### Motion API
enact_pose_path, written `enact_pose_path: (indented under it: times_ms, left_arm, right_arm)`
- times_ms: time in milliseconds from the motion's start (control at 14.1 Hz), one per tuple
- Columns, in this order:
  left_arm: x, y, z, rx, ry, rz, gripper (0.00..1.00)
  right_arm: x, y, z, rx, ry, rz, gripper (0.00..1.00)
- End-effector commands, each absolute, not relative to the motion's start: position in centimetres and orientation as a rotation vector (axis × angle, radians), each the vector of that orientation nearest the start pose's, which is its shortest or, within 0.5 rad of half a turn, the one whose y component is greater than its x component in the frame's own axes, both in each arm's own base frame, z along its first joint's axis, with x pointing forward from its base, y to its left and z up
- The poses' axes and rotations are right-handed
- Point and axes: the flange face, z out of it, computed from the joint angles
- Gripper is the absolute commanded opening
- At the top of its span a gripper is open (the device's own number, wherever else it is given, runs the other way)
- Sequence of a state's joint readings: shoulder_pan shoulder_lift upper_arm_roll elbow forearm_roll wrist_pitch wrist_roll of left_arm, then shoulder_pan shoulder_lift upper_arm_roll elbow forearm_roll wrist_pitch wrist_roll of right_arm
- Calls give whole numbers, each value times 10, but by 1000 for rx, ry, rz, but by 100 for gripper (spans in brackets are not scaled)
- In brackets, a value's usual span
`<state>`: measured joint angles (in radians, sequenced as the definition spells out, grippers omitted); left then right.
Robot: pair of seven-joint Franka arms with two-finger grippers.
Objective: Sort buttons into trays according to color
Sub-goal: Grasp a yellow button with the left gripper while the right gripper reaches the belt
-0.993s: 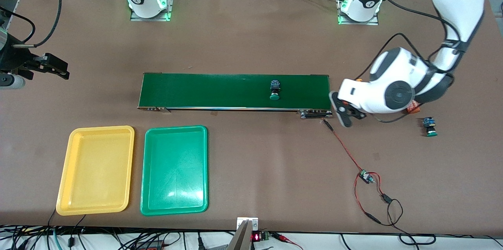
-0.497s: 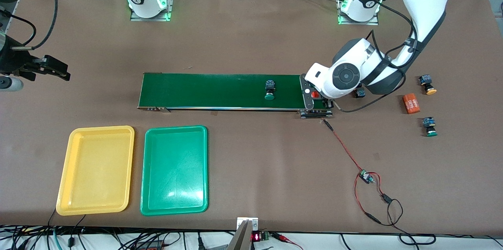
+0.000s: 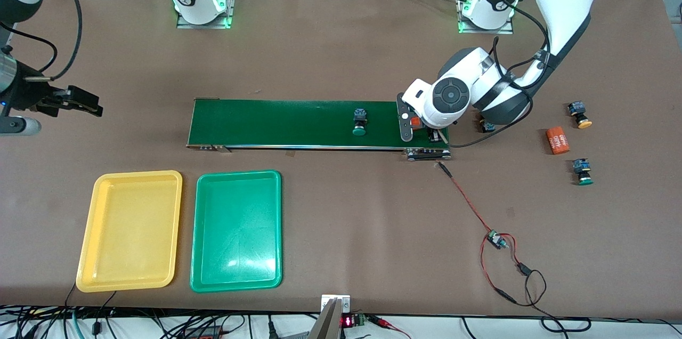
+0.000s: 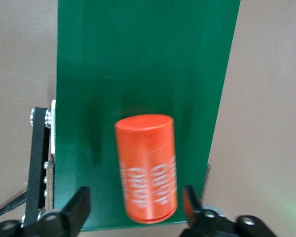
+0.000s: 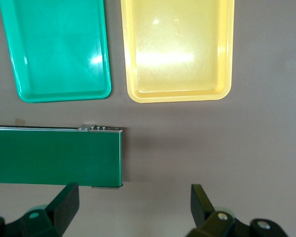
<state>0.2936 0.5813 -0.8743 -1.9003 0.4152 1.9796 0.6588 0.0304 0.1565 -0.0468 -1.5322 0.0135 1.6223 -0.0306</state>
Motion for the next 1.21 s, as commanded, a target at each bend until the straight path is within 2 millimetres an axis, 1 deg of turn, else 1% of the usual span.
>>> enact_pose_path:
  times_ms: [0,142,213,284,355,426,497,568,639,710,781,851,922,993,1064,1135]
  left_arm:
    - [533,-274,289,-2392,2084,389,100]
    - [546,-248,304,-2496,1899,443,100]
    - [549,-240,313,-2573,1750,480,100]
    - [547,-236,319,-2641,1573,513,100]
    - [545,-233,323,-2710,1358,538,100]
    - [543,-230,322,-2753,1201,558,100]
    - [544,-221,318,-2793,1051,571,100]
    - [546,-209,314,-2828,900,579,100]
    - [548,-193,310,-2857,748,603,100]
    - [550,-178,306,-2877,598,611,100]
    - [546,-173,299,-2879,430,619,100]
    - [545,-168,296,-2878,302,617,100]
    - [545,-158,290,-2875,235,631,100]
    - [552,-131,284,-2895,171,652,100]
    - [556,-108,276,-2913,118,683,100]
    - [557,-99,273,-2918,96,694,100]
  right_arm:
    - [605,15,550,-3120,-52,122,100]
    - [609,35,535,-3110,-100,170,100]
    - [608,48,533,-3102,-129,177,100]
    - [607,57,532,-3101,-151,180,100]
    - [608,67,528,-3101,-177,192,100]
    - [609,75,522,-3101,-196,205,100]
    - [609,84,518,-3100,-217,212,100]
    - [609,89,516,-3100,-231,215,100]
    - [610,93,514,-3099,-235,215,100]
    - [610,101,509,-3098,-256,230,100]
    - [609,110,507,-3102,-240,235,100]
    - [608,117,505,-3109,-193,244,100]
    - [607,131,501,-3116,-169,252,100]
    - [605,146,496,-3120,-166,262,100]
    - [603,155,494,-3124,-147,265,100]
    - [601,170,491,-3129,-132,270,100]
